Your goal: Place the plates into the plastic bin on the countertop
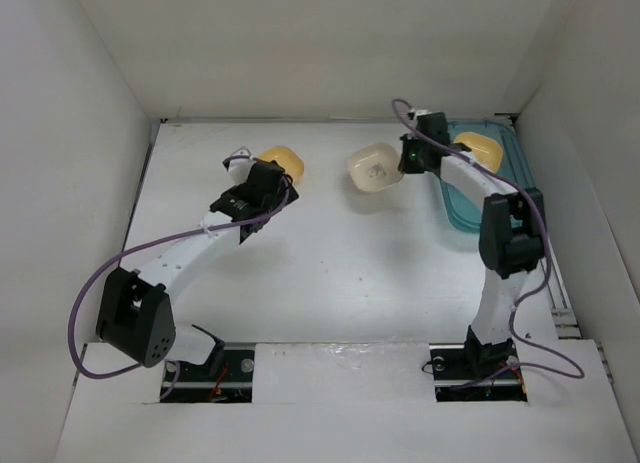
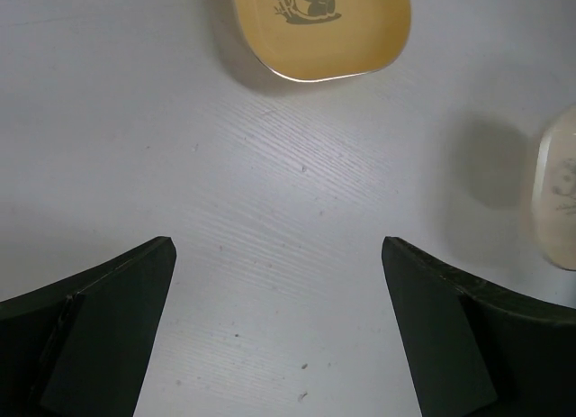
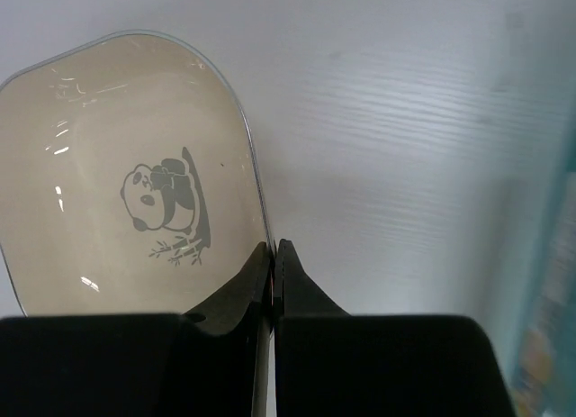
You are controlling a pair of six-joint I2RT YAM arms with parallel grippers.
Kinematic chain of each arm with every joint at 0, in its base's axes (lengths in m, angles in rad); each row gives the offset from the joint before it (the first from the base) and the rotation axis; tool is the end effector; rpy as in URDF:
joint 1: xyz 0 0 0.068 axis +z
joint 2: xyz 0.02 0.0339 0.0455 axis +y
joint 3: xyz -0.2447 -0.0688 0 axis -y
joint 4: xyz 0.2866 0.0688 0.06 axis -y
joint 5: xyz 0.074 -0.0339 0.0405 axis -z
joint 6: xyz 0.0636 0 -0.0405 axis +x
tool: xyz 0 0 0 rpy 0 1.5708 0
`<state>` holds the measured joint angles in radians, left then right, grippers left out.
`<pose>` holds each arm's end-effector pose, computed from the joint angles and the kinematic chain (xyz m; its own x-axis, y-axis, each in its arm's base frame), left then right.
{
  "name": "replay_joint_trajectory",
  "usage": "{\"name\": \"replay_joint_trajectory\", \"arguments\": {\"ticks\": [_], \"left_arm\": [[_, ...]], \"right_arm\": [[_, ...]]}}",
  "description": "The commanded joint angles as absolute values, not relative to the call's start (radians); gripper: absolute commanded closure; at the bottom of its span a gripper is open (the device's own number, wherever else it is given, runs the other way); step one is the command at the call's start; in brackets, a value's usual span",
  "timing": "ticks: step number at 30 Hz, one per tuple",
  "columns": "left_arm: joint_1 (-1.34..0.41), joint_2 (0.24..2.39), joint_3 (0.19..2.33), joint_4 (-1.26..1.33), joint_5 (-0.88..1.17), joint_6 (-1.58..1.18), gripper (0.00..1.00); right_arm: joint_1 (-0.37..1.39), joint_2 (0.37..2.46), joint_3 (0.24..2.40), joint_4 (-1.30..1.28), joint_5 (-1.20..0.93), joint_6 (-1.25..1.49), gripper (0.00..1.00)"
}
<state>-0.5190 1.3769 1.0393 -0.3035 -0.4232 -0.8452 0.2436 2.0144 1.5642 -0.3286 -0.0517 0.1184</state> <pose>0.3333 -0.1603 0.2364 -0.4691 -0.5176 -0.7156 -0.2780 0.8556 -0.4366 0.4913 0.1255 0.1672 -0.7096 -0.0548 -0.7025 -0.1941 0.9736 0.1201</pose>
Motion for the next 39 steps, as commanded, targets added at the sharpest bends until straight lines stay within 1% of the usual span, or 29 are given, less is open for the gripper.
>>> {"name": "replay_joint_trajectory", "arguments": {"ticks": [1, 2, 6, 8, 10, 12, 14, 20, 22, 27, 28, 29, 31, 32, 33, 34, 35, 37, 38, 39], "left_arm": [[-0.505, 1.355, 1.026, -0.299, -0.402, -0.805, 0.00], [-0.505, 1.355, 1.026, -0.288, -0.382, -0.805, 0.00], [-0.505, 1.345, 1.015, -0.259, -0.347, -0.781, 0.00], [-0.505, 1.345, 1.015, -0.259, -0.336, -0.781, 0.00], [-0.505, 1.345, 1.006, -0.250, -0.327, -0.772, 0.00], [-0.505, 1.345, 0.997, -0.230, -0.316, -0.772, 0.00], [-0.505, 1.321, 0.985, -0.219, -0.301, -0.750, 0.00], [-0.505, 1.289, 0.965, -0.219, -0.321, -0.730, 0.00], [-0.505, 1.289, 0.954, -0.210, -0.310, -0.730, 0.00], [-0.505, 1.279, 0.954, -0.201, -0.301, -0.721, 0.00], [-0.505, 1.288, 0.954, -0.201, -0.301, -0.721, 0.00], [-0.505, 1.289, 0.954, -0.201, -0.301, -0.721, 0.00], [-0.505, 1.298, 0.954, -0.201, -0.314, -0.721, 0.00], [-0.505, 1.298, 0.963, -0.201, -0.325, -0.732, 0.00], [-0.505, 1.308, 0.963, -0.230, -0.336, -0.741, 0.00], [-0.505, 1.322, 0.977, -0.241, -0.348, -0.761, 0.00], [-0.505, 1.322, 0.992, -0.251, -0.371, -0.771, 0.00], [-0.495, 1.333, 1.002, -0.273, -0.371, -0.790, 0.00], [-0.483, 1.333, 1.002, -0.273, -0.371, -0.807, 0.00], [-0.468, 1.344, 1.002, -0.285, -0.371, -0.821, 0.00]], "right_arm": [[0.131, 1.810, 1.487, -0.189, -0.032, 0.224, 1.00], [0.105, 1.755, 1.465, -0.155, -0.050, 0.233, 1.00], [-0.015, 1.718, 1.442, -0.185, -0.086, 0.267, 1.00], [-0.075, 1.718, 1.425, -0.209, -0.071, 0.287, 1.00], [-0.118, 1.697, 1.388, -0.209, 0.001, 0.363, 1.00], [-0.190, 1.697, 1.324, -0.164, 0.002, 0.417, 1.00], [-0.231, 1.712, 1.313, -0.130, 0.021, 0.446, 1.00], [-0.279, 1.798, 1.376, -0.117, 0.043, 0.456, 1.00], [-0.279, 1.808, 1.387, -0.098, 0.017, 0.456, 1.00], [-0.279, 1.838, 1.405, -0.098, 0.055, 0.456, 1.00], [-0.288, 1.838, 1.417, -0.098, 0.055, 0.456, 0.99], [-0.288, 1.850, 1.430, -0.098, 0.055, 0.446, 0.84], [-0.288, 1.859, 1.430, -0.098, 0.058, 0.446, 0.60], [-0.288, 1.859, 1.430, -0.098, 0.070, 0.446, 0.51], [-0.288, 1.850, 1.430, -0.089, 0.080, 0.446, 0.40], [-0.288, 1.850, 1.440, -0.089, 0.080, 0.446, 0.37], [-0.288, 1.850, 1.440, -0.089, 0.092, 0.446, 0.35], [-0.288, 1.827, 1.450, -0.089, 0.092, 0.433, 0.19], [-0.288, 1.827, 1.450, -0.080, 0.080, 0.423, 0.19], [-0.288, 1.807, 1.459, -0.080, 0.048, 0.414, 0.09]]}}
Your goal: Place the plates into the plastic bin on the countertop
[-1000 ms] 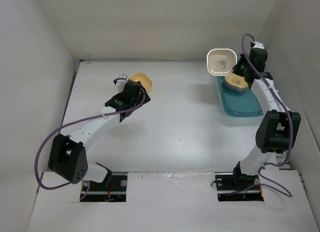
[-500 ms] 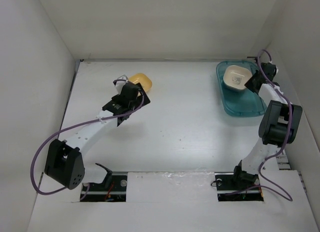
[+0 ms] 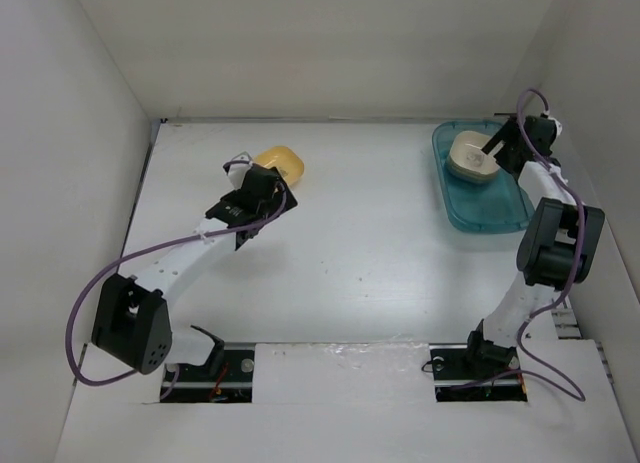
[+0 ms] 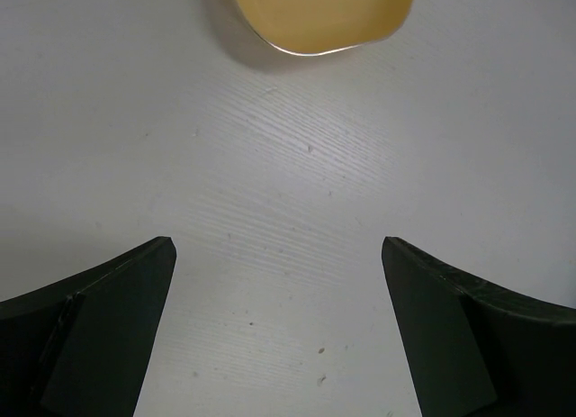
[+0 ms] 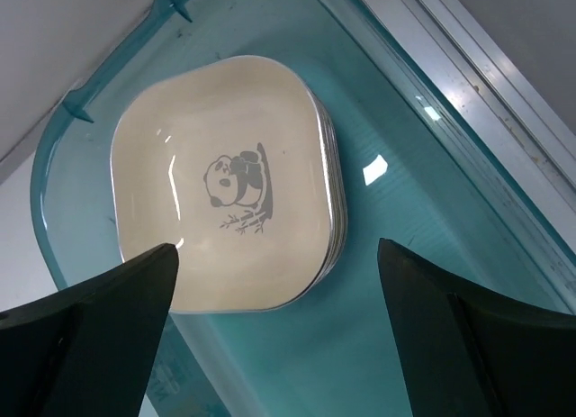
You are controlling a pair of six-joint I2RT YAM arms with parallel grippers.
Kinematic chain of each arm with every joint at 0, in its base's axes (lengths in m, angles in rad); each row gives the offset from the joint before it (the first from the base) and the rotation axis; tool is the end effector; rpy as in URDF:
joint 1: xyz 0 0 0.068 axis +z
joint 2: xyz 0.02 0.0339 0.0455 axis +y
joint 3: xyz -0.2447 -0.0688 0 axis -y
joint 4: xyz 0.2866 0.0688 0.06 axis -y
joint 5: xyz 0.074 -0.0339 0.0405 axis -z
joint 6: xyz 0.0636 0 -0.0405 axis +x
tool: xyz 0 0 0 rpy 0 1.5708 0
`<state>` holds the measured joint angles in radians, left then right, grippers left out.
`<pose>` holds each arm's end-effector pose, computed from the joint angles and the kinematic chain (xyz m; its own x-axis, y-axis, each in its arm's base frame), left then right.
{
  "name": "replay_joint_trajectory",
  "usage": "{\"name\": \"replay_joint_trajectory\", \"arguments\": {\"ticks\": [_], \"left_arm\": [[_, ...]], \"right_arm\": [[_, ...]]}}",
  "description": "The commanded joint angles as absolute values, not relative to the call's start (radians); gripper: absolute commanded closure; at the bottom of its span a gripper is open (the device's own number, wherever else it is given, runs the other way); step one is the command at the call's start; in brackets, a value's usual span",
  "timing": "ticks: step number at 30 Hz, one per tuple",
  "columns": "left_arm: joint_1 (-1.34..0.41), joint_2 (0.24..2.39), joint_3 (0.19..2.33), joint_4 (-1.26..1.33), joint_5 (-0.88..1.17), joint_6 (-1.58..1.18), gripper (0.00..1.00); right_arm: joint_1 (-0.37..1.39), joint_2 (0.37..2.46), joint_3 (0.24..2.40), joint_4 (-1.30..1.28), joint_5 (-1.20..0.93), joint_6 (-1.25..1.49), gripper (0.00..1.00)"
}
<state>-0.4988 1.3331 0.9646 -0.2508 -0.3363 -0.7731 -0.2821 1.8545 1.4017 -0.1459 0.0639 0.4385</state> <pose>0.3266 -0.1540 0.2262 -0.5154 -0.4699 -0.7166 -0.2017 0.8793 -0.4316 0.4657 -0.1392 0.1995 -0.3506 0.5428 -0.7632 0.5272 0.7879 0.3182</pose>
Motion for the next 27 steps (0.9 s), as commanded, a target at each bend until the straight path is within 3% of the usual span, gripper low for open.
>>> {"name": "replay_joint_trajectory", "arguments": {"ticks": [1, 6, 10, 14, 17, 23, 27], "left_arm": [[-0.457, 1.344, 1.002, -0.296, -0.385, -0.840, 0.00], [-0.358, 1.422, 1.047, -0.296, -0.360, -0.865, 0.00], [-0.324, 1.525, 1.121, -0.250, -0.338, -0.838, 0.00], [-0.293, 1.661, 1.242, -0.227, -0.348, -0.811, 0.00], [-0.241, 1.785, 1.336, -0.227, -0.296, -0.801, 0.00], [-0.218, 2.004, 1.491, -0.261, -0.291, -0.801, 0.12], [-0.218, 2.103, 1.587, -0.281, -0.302, -0.801, 0.33]], "right_arm": [[-0.273, 1.778, 1.459, -0.080, 0.035, 0.402, 0.00], [-0.161, 1.648, 1.418, -0.098, -0.011, 0.296, 0.00], [-0.002, 1.568, 1.335, -0.098, -0.194, 0.207, 0.00], [0.142, 1.493, 1.140, -0.002, -0.402, 0.150, 0.00], [0.237, 1.410, 1.050, 0.043, -0.416, 0.118, 0.00], [0.356, 1.229, 0.919, 0.043, -0.403, 0.104, 0.01], [0.396, 1.118, 0.910, -0.020, -0.376, 0.094, 0.02]]}}
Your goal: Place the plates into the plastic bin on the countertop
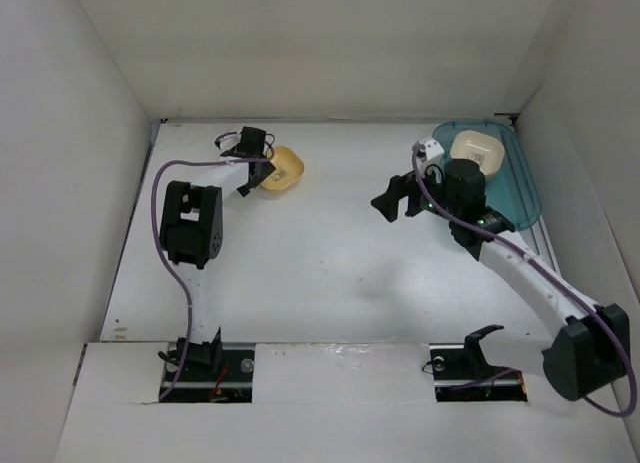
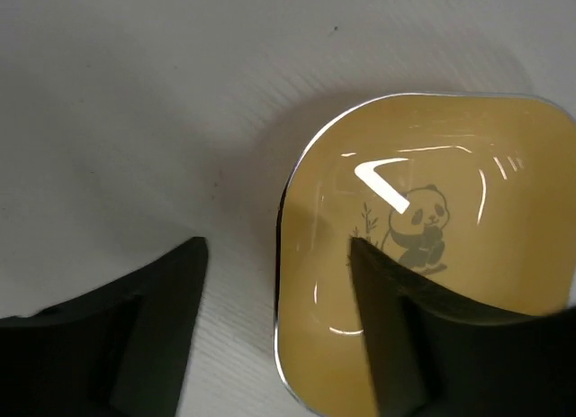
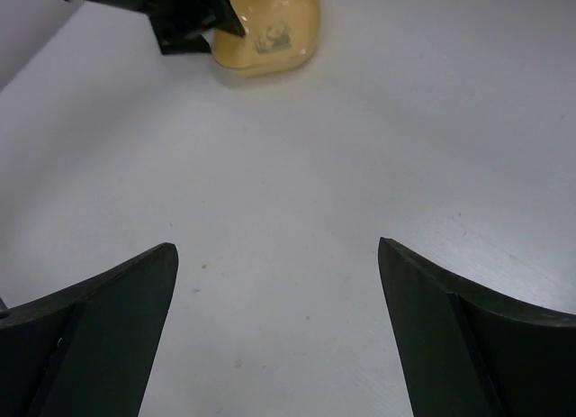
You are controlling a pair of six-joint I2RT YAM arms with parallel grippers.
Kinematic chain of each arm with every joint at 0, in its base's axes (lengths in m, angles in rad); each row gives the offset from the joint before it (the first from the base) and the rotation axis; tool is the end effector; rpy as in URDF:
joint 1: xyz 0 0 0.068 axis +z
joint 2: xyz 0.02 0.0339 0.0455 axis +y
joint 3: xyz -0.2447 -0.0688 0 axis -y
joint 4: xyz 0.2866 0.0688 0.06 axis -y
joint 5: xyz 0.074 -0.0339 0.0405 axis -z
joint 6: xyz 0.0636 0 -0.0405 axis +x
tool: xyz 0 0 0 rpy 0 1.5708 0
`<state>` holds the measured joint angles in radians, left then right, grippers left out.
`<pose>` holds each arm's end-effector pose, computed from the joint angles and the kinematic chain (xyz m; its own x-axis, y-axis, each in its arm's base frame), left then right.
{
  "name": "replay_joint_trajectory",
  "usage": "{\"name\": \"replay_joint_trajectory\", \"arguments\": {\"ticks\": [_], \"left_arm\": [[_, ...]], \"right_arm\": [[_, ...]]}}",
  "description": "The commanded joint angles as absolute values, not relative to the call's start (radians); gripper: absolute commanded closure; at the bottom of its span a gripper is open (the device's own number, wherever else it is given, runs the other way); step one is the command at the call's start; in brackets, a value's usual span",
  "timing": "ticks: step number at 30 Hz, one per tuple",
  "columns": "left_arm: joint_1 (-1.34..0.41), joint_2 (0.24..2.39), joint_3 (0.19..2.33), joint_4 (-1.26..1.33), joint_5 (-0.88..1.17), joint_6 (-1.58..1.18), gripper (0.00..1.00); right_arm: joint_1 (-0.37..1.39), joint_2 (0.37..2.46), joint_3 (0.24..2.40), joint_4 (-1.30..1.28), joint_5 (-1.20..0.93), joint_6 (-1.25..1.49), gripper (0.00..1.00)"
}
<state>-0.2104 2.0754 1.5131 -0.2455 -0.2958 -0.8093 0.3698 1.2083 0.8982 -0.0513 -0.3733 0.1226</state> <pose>0.4987 -0.0875 0.1282 -0.4897 -0.6034 -0.6294 -0.5097 0.7838 -0.3548 0.3171 0.1478 0.2649 -0.4073 -0.0357 -0.9126 -0.6094 0.7549 0.2424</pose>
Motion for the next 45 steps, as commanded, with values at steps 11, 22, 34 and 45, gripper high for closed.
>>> {"name": "replay_joint_trajectory", "arguments": {"ticks": [11, 22, 34, 45], "left_arm": [[-0.273, 1.924, 1.472, -0.315, -0.320, -0.767, 1.00], [-0.514, 1.410, 1.213, -0.293, -0.284, -0.715, 1.00], [-0.612, 1.347, 1.216, -0.370, -0.356, -0.715, 1.00], [-0.612, 1.299, 1.183, -0.347, -0.316, -0.706, 1.00]], "right_arm": [[0.481, 1.089, 0.931, -0.077, -0.247, 0.012, 0.02], [0.511, 1.305, 1.064, -0.052, -0.239, 0.023, 0.04], [0.511, 1.371, 1.097, 0.052, -0.360, 0.100, 0.05], [0.511, 1.428, 1.143, 0.061, -0.351, 0.127, 0.05]]}}
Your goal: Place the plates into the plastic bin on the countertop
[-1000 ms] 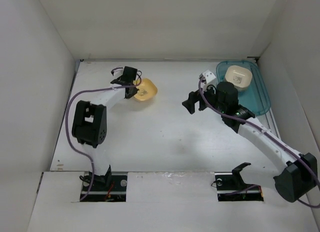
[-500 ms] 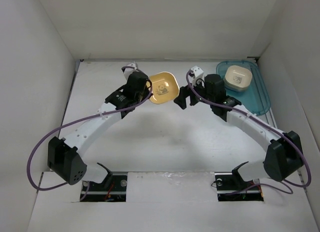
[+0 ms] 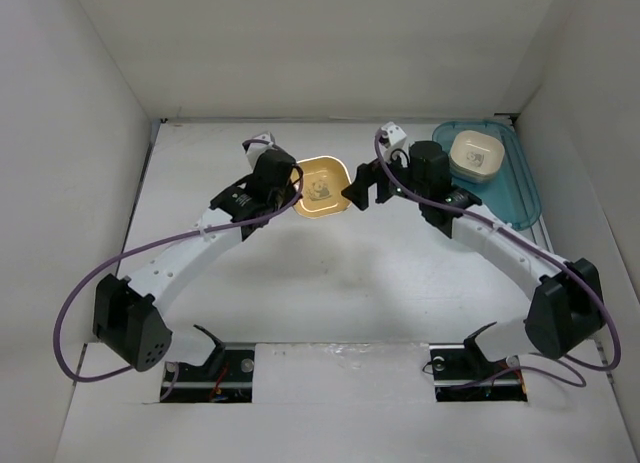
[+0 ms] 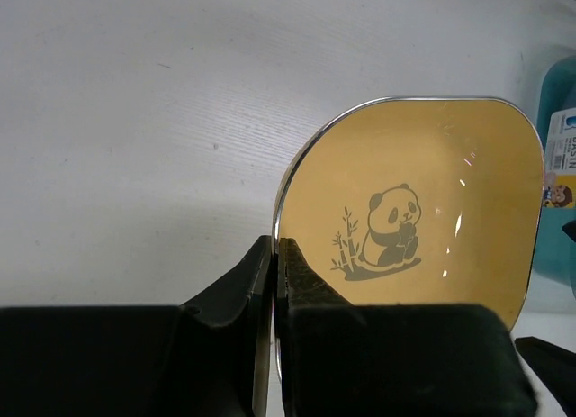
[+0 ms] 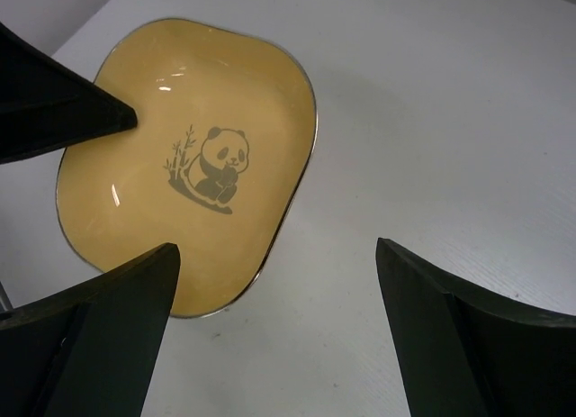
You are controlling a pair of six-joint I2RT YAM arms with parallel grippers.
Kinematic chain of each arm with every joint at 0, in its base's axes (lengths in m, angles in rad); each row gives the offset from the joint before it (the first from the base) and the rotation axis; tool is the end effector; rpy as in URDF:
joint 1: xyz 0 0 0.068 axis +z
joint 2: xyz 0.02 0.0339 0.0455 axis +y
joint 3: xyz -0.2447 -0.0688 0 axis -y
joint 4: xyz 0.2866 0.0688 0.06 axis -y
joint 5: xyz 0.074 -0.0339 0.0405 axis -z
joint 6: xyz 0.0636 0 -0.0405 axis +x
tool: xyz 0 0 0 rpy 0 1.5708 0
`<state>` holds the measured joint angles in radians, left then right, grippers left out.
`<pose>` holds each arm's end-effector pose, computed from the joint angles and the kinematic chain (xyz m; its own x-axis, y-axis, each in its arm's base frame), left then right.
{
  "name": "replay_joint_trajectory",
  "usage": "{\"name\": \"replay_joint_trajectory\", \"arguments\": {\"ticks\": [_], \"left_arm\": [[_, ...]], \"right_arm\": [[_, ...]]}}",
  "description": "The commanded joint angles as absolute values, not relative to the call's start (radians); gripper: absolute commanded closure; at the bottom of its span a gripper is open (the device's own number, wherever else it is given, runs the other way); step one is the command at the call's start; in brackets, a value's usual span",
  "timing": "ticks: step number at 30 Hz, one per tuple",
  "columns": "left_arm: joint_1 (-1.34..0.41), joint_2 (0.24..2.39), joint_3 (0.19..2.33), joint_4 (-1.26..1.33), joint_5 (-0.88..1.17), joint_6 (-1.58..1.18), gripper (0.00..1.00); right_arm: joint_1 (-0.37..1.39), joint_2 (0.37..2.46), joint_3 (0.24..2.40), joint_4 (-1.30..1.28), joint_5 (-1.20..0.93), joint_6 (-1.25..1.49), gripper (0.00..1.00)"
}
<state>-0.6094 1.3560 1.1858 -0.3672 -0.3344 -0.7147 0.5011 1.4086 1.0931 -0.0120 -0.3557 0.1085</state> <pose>0.3200 -0.1979 0.2945 -0.5199 -0.3921 -0.7589 -0.0414 0.8989 -0.4361 0.3385 0.2107 0.2801 -0.3606 -0.0817 -0.9291 -0.7046 0.6766 0.2139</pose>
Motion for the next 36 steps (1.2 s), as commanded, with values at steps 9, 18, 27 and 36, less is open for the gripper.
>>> {"name": "replay_joint_trajectory", "arguments": {"ticks": [9, 18, 27, 36], "left_arm": [[-0.612, 1.215, 1.164, -0.295, -0.232, -0.686, 0.98], [-0.612, 1.180, 1.218, -0.345, -0.238, -0.678, 0.00], [-0.612, 1.049, 1.209, -0.489, -0.350, -0.678, 0.00], [-0.612, 0.951, 1.088, -0.546, -0.333, -0.637, 0.00]], "right_arm": [[0.511, 1.594, 1.236, 0.052, -0.319, 0.118, 0.37], [0.391, 1.611, 1.218, 0.129, -0.440, 0.224, 1.00], [-0.012, 1.611, 1.219, 0.129, -0.385, 0.307, 1.00], [-0.333, 1.790, 1.356, 0.129, -0.366, 0.354, 1.00]]}}
